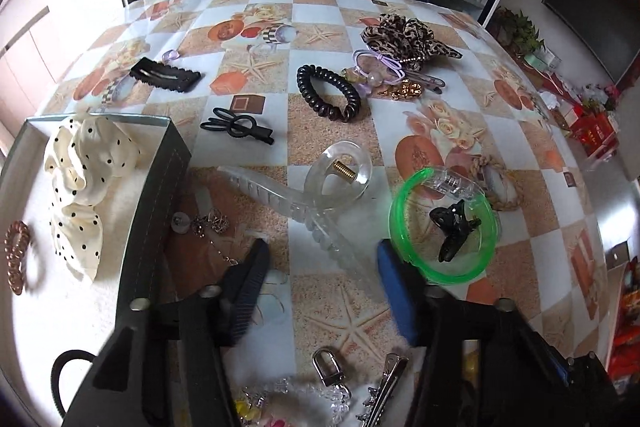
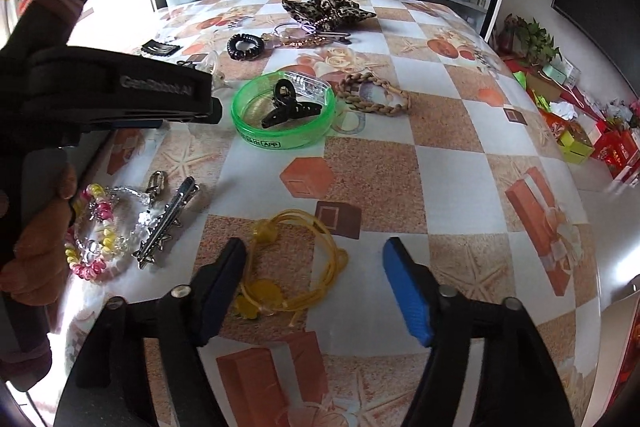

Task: Organize jewelry
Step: 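Grasp the clear claw clip with the left gripper while the right gripper grasps the yellow hair tie, then carry both items into the white tray and open both grippers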

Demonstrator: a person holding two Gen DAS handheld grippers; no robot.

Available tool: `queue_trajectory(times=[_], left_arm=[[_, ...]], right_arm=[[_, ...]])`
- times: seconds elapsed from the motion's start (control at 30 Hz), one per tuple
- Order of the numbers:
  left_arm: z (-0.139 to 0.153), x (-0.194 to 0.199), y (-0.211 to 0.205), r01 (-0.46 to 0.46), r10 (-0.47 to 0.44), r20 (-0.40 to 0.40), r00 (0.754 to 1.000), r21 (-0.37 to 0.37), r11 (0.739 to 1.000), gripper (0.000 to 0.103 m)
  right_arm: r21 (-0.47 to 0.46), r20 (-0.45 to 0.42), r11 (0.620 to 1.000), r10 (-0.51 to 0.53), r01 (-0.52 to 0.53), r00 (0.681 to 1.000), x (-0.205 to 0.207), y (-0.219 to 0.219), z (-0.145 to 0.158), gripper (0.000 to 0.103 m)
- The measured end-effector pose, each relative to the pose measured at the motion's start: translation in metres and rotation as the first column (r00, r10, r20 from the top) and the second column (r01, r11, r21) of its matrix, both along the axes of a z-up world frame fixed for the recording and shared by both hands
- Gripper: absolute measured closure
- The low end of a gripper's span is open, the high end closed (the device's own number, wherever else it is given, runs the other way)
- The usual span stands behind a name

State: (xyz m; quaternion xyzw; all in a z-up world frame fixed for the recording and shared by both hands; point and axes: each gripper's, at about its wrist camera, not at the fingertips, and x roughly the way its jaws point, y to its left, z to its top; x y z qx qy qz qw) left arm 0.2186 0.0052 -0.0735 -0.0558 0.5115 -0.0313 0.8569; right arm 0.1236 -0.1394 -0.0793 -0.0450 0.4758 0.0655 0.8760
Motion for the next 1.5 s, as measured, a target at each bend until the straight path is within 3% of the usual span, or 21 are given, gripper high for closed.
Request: queue_trajectory(times=[0.07, 0.13, 0.2, 0.23, 0.3, 0.63, 1.07, 1.5], left_arm=[[0.0, 0.0, 0.0, -0.001, 0.001, 0.002, 1.0, 0.005, 1.0, 0.055], [0.0, 0.0, 0.0, -0.006, 0.006, 0.006, 1.0, 0.009, 1.0, 0.066], [0.0, -0.001, 0.001, -0.004, 0.003, 0.007, 1.0, 0.013, 1.0, 0.07], [0.0, -0.001, 0.001, -0.005, 0.005, 0.007, 1.0, 0.013, 1.0, 0.083], [0.001, -0.002, 0.002, -0.005, 0.005, 0.008, 1.0, 0.014, 1.0, 0.091], [0.016, -0.023, 0.001, 0.038, -0.039, 0.069, 0.997, 0.017, 0.999, 0.091], [0.06, -0.092, 0.0, 0.145, -0.143, 0.165, 0.976, -0.001, 0.989, 0.091], [0.081, -0.143, 0.055, 0.1, -0.095, 0.224, 0.97, -0.011, 0.995, 0.091]], right_arm=[[0.001, 0.001, 1.0, 0.007, -0.007, 1.0, -0.001, 0.001, 0.001, 0.05], [0.004, 0.001, 1.0, 0.009, -0.009, 1.0, -0.002, 0.002, 0.002, 0.061], [0.006, 0.002, 1.0, 0.007, -0.007, 1.0, -0.002, 0.001, 0.002, 0.072], [0.008, 0.002, 1.0, 0.004, -0.004, 1.0, -0.001, 0.001, 0.002, 0.077], [0.018, -0.002, 1.0, -0.005, 0.005, 1.0, -0.002, -0.001, 0.002, 0.095], [0.113, -0.025, 0.992, -0.05, 0.052, 0.998, -0.006, -0.021, 0.008, 0.096], [0.234, -0.042, 0.969, -0.069, 0.077, 0.997, -0.027, -0.041, 0.025, 0.096], [0.272, -0.022, 0.961, -0.04, 0.045, 0.999, -0.043, -0.022, 0.053, 0.096]])
